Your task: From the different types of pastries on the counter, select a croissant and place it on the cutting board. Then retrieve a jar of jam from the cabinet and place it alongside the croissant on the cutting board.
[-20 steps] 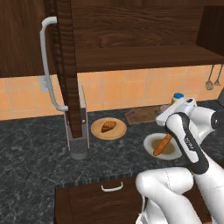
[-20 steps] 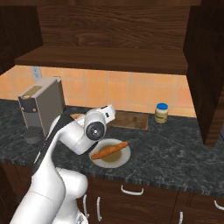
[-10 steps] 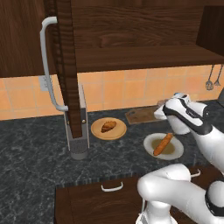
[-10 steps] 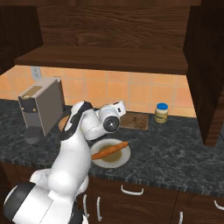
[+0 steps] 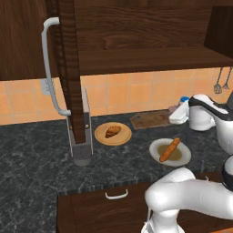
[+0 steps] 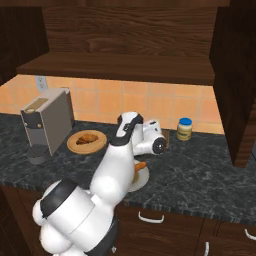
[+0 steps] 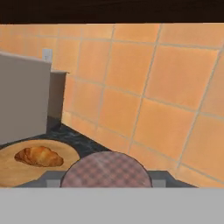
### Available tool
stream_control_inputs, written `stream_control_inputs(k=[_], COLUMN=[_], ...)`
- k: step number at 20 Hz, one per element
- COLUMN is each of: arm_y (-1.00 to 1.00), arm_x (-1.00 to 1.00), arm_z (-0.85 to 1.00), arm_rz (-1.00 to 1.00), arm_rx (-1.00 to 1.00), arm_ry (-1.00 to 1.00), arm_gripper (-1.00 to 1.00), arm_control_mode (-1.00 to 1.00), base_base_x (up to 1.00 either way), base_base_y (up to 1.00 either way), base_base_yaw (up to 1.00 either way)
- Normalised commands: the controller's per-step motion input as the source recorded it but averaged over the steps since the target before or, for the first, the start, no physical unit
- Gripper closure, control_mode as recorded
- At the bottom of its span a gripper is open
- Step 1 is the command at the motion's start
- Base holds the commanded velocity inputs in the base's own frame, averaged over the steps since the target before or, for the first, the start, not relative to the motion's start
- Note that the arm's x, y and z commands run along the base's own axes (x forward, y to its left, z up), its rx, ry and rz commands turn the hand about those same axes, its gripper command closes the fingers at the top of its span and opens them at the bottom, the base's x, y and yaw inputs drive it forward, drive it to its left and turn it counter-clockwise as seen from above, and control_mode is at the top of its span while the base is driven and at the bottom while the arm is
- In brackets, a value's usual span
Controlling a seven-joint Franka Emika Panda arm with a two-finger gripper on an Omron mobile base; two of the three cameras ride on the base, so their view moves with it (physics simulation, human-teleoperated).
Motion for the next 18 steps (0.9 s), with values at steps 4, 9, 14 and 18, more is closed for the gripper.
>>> stream_control_inputs(k=[4,9,14,18], arm_y=[-0.35,0.0,0.05,0.38], arm_x=[0.33,0.17,0.12,-0.07], arm_z=[0.0,-0.02,-0.23,-0.51], arm_rz=[0.01,0.0,0.0,0.0], arm_rx=[0.23,0.0,-0.01,-0.03], arm_ry=[0.17,0.0,0.06,0.18], arm_gripper=[1.0,1.0,1.0,1.0], arm_control_mode=[-1.0,-1.0,-1.0,-1.0], base_base_x=[0.0,0.0,0.0,0.0], base_base_y=[0.0,0.0,0.0,0.0], base_base_yaw=[0.0,0.0,0.0,0.0])
